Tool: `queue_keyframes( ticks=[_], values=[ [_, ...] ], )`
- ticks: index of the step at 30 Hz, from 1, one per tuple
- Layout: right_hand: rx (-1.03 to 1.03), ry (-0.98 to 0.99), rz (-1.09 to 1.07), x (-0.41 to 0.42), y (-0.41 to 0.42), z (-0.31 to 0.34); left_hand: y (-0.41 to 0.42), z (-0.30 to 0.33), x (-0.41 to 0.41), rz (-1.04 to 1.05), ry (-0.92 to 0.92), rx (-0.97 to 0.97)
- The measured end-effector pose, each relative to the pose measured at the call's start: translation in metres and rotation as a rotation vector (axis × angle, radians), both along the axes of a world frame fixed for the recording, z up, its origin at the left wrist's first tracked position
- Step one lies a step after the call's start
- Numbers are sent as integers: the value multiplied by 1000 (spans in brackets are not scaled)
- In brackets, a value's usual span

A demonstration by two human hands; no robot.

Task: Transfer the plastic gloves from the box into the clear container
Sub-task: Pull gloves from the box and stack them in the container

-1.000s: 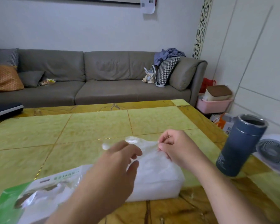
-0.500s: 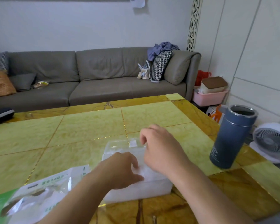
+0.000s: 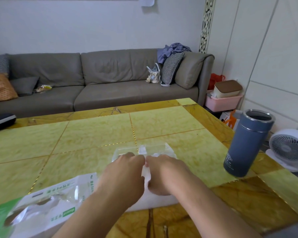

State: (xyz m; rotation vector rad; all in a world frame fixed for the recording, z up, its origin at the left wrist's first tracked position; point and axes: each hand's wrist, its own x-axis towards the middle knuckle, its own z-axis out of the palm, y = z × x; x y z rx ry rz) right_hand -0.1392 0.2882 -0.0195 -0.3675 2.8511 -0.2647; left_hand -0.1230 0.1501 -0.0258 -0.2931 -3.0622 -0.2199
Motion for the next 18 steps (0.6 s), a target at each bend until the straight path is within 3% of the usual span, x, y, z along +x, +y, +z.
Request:
queue_keyframes(
  ticks=[10, 18],
  values=[
    [51, -98, -102, -9, -4, -10, 2, -16, -24, 173, -351, -97],
    [108, -348, -137, -36, -11, -15, -2, -1, -41, 71, -655, -124]
  ],
)
